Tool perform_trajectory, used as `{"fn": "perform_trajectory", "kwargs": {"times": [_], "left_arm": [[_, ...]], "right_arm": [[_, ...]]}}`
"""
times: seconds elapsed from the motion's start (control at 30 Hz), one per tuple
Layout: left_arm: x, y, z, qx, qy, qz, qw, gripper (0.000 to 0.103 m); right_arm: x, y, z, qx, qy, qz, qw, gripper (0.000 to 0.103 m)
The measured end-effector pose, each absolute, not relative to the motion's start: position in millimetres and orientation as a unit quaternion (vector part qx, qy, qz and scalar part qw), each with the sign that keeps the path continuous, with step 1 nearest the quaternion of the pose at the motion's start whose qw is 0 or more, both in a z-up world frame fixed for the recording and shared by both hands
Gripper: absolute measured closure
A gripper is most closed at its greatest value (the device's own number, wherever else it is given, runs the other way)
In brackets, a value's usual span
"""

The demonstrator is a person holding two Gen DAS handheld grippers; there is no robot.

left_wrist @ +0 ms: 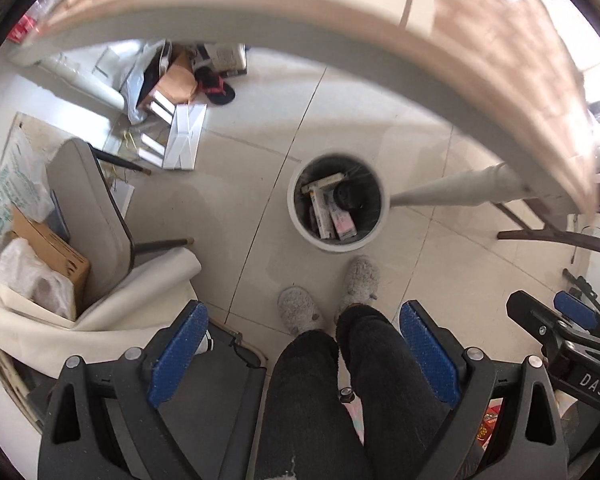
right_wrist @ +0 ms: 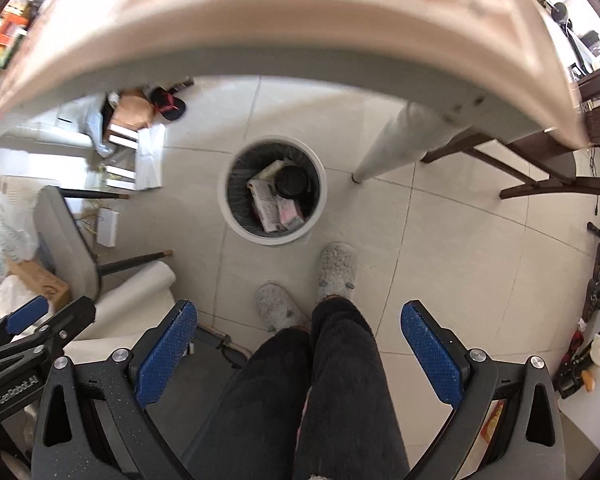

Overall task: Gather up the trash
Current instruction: 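Raise both empty tools back toward the table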

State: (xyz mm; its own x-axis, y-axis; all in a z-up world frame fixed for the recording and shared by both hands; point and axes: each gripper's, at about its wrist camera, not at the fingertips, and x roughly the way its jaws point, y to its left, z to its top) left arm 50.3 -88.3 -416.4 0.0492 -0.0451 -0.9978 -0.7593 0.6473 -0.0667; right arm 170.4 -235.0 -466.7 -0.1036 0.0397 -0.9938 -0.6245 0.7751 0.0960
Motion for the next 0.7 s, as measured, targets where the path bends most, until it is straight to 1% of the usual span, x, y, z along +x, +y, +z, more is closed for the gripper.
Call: {"fn": "perform_trajectory", "kwargs": {"times": [0.13,0.2,0.4,0.53,0.7], "left_arm": [[66,-71,-369,-0.313,0.599,0.274,0.685,0.004],[81,-55,-347,-0.304,0.583,0.275,0.701,0.0],[138,10,-300,-0.251,0.553,0.316,0.729,0.0],[188,55,-293,-0.217,0.561,0.346,0.72,0.0],[254,114,-325,-0.247,0.586,0.361,0.682,0.0]], "right_arm": [[178,-225,-415,-0.185,0.687,0.279,0.645,0.0],[188,-216,-390,-0.171,0.681,0.289,0.651,0.0],[249,-172,-333,-0.139,0.663,0.312,0.666,0.0],[315,-144,-315,-0.135,0.653,0.309,0.678,0.0],[429,-102,-325,-0.109,0.66,0.275,0.691,0.0]]}}
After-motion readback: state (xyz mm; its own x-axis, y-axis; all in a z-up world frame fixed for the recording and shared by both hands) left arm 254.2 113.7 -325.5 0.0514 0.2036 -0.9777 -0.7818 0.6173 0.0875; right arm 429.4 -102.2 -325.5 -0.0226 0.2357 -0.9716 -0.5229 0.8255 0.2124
